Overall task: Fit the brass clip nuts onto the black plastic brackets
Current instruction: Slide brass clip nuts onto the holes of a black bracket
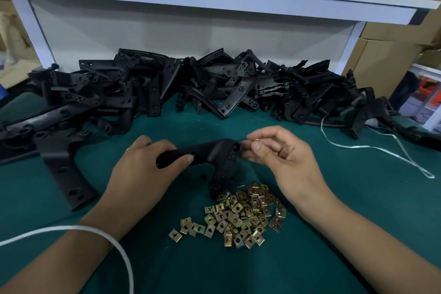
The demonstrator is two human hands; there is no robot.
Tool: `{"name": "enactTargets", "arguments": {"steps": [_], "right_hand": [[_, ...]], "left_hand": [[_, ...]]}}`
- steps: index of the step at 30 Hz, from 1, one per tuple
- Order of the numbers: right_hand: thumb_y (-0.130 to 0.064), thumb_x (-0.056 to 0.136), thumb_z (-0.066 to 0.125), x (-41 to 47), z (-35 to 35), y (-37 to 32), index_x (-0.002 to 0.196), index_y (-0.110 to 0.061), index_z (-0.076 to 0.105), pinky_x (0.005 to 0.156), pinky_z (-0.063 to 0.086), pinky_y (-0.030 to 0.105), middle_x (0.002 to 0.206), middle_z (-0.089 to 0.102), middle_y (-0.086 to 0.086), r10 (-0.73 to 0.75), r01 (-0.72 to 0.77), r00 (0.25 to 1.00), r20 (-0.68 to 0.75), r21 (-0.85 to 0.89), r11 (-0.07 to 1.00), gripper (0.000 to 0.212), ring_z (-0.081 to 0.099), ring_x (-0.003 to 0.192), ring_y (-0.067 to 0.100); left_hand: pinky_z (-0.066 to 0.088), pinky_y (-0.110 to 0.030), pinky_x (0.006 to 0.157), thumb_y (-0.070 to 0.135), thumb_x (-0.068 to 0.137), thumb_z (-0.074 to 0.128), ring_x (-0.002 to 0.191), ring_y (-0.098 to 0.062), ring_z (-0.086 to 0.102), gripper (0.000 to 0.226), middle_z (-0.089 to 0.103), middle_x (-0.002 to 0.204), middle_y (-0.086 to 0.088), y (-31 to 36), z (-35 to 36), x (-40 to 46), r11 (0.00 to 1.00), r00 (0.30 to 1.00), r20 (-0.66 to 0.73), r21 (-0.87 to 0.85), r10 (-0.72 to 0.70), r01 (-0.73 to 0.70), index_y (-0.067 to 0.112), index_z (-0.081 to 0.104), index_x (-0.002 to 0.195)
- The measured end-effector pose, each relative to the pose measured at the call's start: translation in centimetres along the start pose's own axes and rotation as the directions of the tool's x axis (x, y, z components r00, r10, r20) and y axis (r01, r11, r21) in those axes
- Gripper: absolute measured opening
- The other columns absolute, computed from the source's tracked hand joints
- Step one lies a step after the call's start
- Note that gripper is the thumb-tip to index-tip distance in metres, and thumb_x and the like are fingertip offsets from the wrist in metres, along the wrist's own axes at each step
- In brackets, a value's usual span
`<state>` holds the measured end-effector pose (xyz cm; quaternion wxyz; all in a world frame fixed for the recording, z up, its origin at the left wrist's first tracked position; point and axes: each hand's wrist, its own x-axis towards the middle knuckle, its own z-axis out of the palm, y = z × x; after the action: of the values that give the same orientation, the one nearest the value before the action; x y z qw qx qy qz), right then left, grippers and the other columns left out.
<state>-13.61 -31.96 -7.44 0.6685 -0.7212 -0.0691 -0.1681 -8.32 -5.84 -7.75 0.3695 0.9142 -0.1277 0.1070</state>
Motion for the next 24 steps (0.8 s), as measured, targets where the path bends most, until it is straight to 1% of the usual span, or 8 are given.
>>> {"name": "enactTargets", "arguments": {"steps": [4, 6, 8, 11, 15, 17, 20, 24], "right_hand": [[-0.002, 0.108, 0.052, 0.0, 0.1, -0.4, 0.117, -0.006, 0.060, 0.097, 0.060, 0.036, 0.114, 0.080, 0.011, 0.066, -0.065, 0.998, -0.001, 0.137, 0.988, 0.012, 0.076, 0.110, 0.027], [-0.005, 0.109, 0.050, 0.0, 0.1, -0.7, 0.120, -0.006, 0.055, 0.097, 0.060, 0.039, 0.119, 0.078, 0.012, 0.073, -0.074, 0.997, 0.012, 0.178, 0.981, 0.012, 0.074, 0.115, 0.028], [-0.008, 0.110, 0.049, -0.1, 0.1, -0.9, 0.122, -0.006, 0.052, 0.096, 0.061, 0.039, 0.122, 0.077, 0.012, 0.074, -0.079, 0.997, 0.034, 0.187, 0.979, 0.012, 0.073, 0.117, 0.029], [-0.010, 0.110, 0.050, -0.2, 0.4, -1.0, 0.122, -0.005, 0.050, 0.089, 0.063, 0.037, 0.121, 0.077, 0.011, 0.064, -0.072, 0.997, 0.049, 0.180, 0.981, 0.013, 0.075, 0.111, 0.030], [-0.014, 0.109, 0.054, -0.4, 0.5, -1.3, 0.119, -0.006, 0.051, 0.076, 0.062, 0.032, 0.117, 0.078, 0.014, 0.049, -0.056, 0.998, 0.046, 0.173, 0.983, 0.013, 0.077, 0.098, 0.036], [-0.015, 0.107, 0.057, -0.4, 0.5, -1.4, 0.118, -0.007, 0.052, 0.074, 0.061, 0.031, 0.117, 0.078, 0.015, 0.038, -0.045, 0.999, 0.039, 0.195, 0.980, 0.014, 0.078, 0.097, 0.035], [-0.014, 0.101, 0.065, -0.4, 0.6, -1.4, 0.118, -0.007, 0.058, 0.075, 0.061, 0.031, 0.116, 0.078, 0.015, 0.031, -0.033, 0.999, 0.009, 0.227, 0.973, 0.019, 0.077, 0.095, 0.030], [-0.013, 0.094, 0.073, -0.4, 0.6, -1.5, 0.111, -0.010, 0.069, 0.080, 0.061, 0.036, 0.109, 0.078, 0.019, 0.048, -0.041, 0.999, -0.019, 0.284, 0.958, 0.018, 0.076, 0.091, 0.025]], "left_hand": [[0.040, -0.029, 0.063, 0.060, 0.090, 0.061, 0.079, -0.007, 0.054, 0.028, 0.053, 0.089, 0.008, -0.5, 0.2, 0.3, 1.000, 0.999, -0.042, -0.023, 0.016, -0.017, 0.033, 0.062, 0.085], [0.040, -0.026, 0.056, 0.058, 0.093, 0.060, 0.072, -0.006, 0.057, 0.029, 0.061, 0.080, 0.004, -0.8, 0.0, 0.3, 0.994, 0.998, -0.064, -0.113, -0.007, 0.000, 0.031, 0.062, 0.084], [0.041, -0.018, 0.048, 0.054, 0.097, 0.058, 0.058, -0.006, 0.058, 0.031, 0.068, 0.072, 0.004, -0.9, -0.1, 0.2, 0.968, 0.998, -0.062, -0.253, -0.016, 0.000, 0.027, 0.063, 0.083], [0.043, -0.014, 0.049, 0.045, 0.101, 0.058, 0.054, -0.008, 0.060, 0.028, 0.069, 0.071, 0.005, -0.9, -0.2, 0.1, 0.935, 0.998, -0.037, -0.351, 0.044, -0.054, 0.024, 0.061, 0.083], [0.045, -0.023, 0.048, 0.049, 0.097, 0.058, 0.049, -0.012, 0.053, 0.013, 0.066, 0.069, -0.002, -0.7, -0.2, 0.0, 0.885, 0.991, 0.061, -0.459, 0.122, -0.081, 0.039, 0.063, 0.104], [0.044, -0.025, 0.048, 0.050, 0.095, 0.059, 0.050, -0.010, 0.051, 0.020, 0.065, 0.068, -0.002, -0.6, -0.1, -0.1, 0.876, 0.986, 0.088, -0.476, 0.139, -0.081, 0.047, 0.064, 0.114], [0.043, -0.019, 0.050, 0.046, 0.096, 0.059, 0.052, -0.004, 0.050, 0.032, 0.064, 0.068, 0.000, -0.4, -0.2, -0.4, 0.876, 0.976, 0.107, -0.467, 0.188, -0.117, 0.054, 0.061, 0.128], [0.042, -0.016, 0.052, 0.042, 0.094, 0.062, 0.053, -0.002, 0.049, 0.040, 0.062, 0.067, 0.000, 0.0, -0.2, -0.6, 0.862, 0.965, 0.118, -0.483, 0.236, -0.152, 0.060, 0.060, 0.130]]}}
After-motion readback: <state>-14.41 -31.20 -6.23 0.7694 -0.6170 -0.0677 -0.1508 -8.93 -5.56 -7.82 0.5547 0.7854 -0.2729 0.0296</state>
